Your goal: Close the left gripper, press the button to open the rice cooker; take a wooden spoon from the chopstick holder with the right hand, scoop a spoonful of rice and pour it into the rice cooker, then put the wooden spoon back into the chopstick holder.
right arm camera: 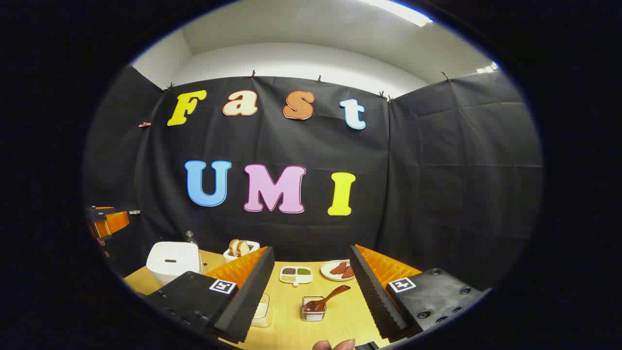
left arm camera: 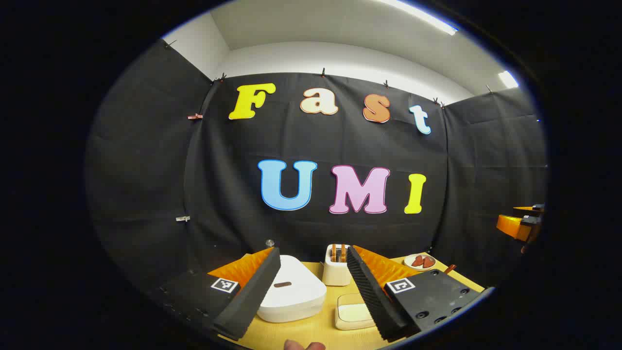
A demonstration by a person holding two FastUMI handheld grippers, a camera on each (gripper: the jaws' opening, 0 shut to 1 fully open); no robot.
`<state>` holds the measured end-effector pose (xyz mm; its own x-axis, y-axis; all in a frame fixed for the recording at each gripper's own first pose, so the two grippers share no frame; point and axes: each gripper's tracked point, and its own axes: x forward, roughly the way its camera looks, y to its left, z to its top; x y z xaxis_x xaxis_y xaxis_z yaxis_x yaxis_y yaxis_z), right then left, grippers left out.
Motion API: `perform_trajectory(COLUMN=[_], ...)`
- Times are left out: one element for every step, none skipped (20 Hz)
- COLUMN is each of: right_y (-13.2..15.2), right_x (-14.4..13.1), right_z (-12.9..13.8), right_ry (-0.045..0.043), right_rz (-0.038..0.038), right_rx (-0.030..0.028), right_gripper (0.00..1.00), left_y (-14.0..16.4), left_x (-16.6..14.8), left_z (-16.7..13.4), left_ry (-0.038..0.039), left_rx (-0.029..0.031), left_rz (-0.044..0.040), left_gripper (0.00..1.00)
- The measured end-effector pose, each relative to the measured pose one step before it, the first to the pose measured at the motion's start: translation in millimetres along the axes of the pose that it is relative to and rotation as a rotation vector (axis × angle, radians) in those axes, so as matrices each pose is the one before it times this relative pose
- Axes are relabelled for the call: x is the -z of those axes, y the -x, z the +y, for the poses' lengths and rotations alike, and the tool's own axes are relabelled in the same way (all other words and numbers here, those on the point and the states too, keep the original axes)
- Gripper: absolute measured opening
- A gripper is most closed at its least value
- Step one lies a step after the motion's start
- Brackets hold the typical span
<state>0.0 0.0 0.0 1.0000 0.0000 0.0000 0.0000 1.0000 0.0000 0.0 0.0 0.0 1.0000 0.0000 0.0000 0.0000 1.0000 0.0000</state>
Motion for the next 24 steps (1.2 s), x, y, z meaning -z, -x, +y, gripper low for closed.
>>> perform_trajectory(right_y=[-1.86,-1.84,-1.87,-2.66,-1.13,-1.36,-1.96,-1.07,-0.88,-1.11,-1.91,-2.52,-2.36,-3.27,-3.78,-3.93,-5.20,-4.04,-3.79,-4.80,-2.73,-2.91,-2.06,-2.72], right_x=[4.44,3.62,2.97,1.28,2.12,-0.41,-1.17,-0.60,1.26,-0.42,0.79,1.00,1.44,0.71,0.97,1.70,1.03,0.25,0.63,-0.24,0.26,1.91,1.25,1.50], right_z=[-2.50,-1.89,-1.99,-1.29,-0.34,0.75,1.80,0.11,1.25,2.09,0.00,0.64,1.78,2.19,0.55,-0.34,1.51,2.25,4.44,4.09,3.95,2.55,3.63,2.16], right_ry=[-0.00149,-0.00138,-0.00164,-0.00493,-0.00748,-0.00649,-0.00049,0.00424,0.00800,0.01250,0.01103,0.00524,-0.00082,-0.00447,-0.00030,0.01218,0.02508,0.02416,0.02014,0.01638,0.00768,-0.00331,-0.01280,-0.01532], right_rz=[0.01181,0.00724,0.00404,0.00159,0.00102,-0.00567,-0.00736,-0.00496,-0.00188,-0.00460,-0.00369,-0.00106,-0.00093,-0.00283,-0.00444,-0.00427,-0.00909,-0.01134,-0.01244,-0.01179,-0.00792,-0.00242,0.00136,0.00256], right_rx=[0.00429,0.00250,0.00238,0.00282,-0.00211,-0.00335,-0.00156,-0.00194,-0.00487,-0.00512,-0.00339,-0.00328,-0.00420,-0.00313,0.00147,0.00111,-0.00007,-0.00524,-0.00967,-0.01135,-0.01147,-0.01043,-0.01218,-0.00734], right_gripper=[0.98,0.97,0.96,0.98,0.98,0.98,0.98,0.97,0.97,0.97,0.97,0.98,0.98,0.98,0.97,0.98,0.98,0.98,0.98,0.97,0.97,0.97,0.97,0.97], left_y=[-5.21,-3.97,-3.81,-3.92,-0.44,-1.19,-1.09,-0.58,-1.31,-0.70,-1.52,-2.52,-2.23,-0.60,-3.02,-1.95,-2.93,-2.96,-4.19,-3.04,-2.41,-1.43,-2.25,-1.99], left_x=[1.74,-0.37,-0.54,-1.03,2.76,0.70,0.64,-1.61,1.07,-0.35,2.68,2.06,3.48,0.48,0.82,0.08,2.29,2.51,4.25,3.84,3.69,-0.20,1.53,2.09], left_z=[1.65,1.60,2.11,1.16,-0.40,0.33,-0.13,0.73,-0.48,-1.36,-1.18,-0.63,-0.48,0.11,-0.05,1.48,-0.67,0.16,-1.05,-1.63,-2.12,-2.08,-1.58,-1.59], left_ry=[-0.00424,-0.00730,-0.00637,-0.00380,-0.00635,-0.00579,-0.00507,-0.00088,0.00141,0.00333,0.00190,0.00075,0.00143,0.00299,0.00171,0.00306,0.00437,0.00164,0.00021,0.00253,0.00475,0.00184,-0.00367,-0.00605], left_rx=[-0.00205,-0.00384,-0.01019,-0.00356,-0.00473,-0.00271,-0.00166,-0.00076,0.00115,0.00528,0.00069,-0.00187,-0.00093,-0.00108,-0.00063,-0.00456,-0.00221,-0.00330,-0.00323,-0.00328,-0.00488,-0.00386,-0.00266,-0.00134], left_rz=[0.00255,-0.00106,-0.00504,-0.00029,0.00478,0.00101,0.00022,-0.00510,-0.00305,-0.00554,-0.00133,0.00110,-0.00175,-0.00968,-0.00951,-0.01201,-0.00832,-0.00621,-0.00395,0.00323,-0.00042,-0.00721,-0.00187,0.00459], left_gripper=[0.95,0.95,0.95,0.95,0.95,0.95,0.95,0.95,0.95,0.95,0.95,0.95,0.95,0.95,0.95,0.95,0.95,0.95,0.95,0.95,0.95,0.95,0.95,0.95])
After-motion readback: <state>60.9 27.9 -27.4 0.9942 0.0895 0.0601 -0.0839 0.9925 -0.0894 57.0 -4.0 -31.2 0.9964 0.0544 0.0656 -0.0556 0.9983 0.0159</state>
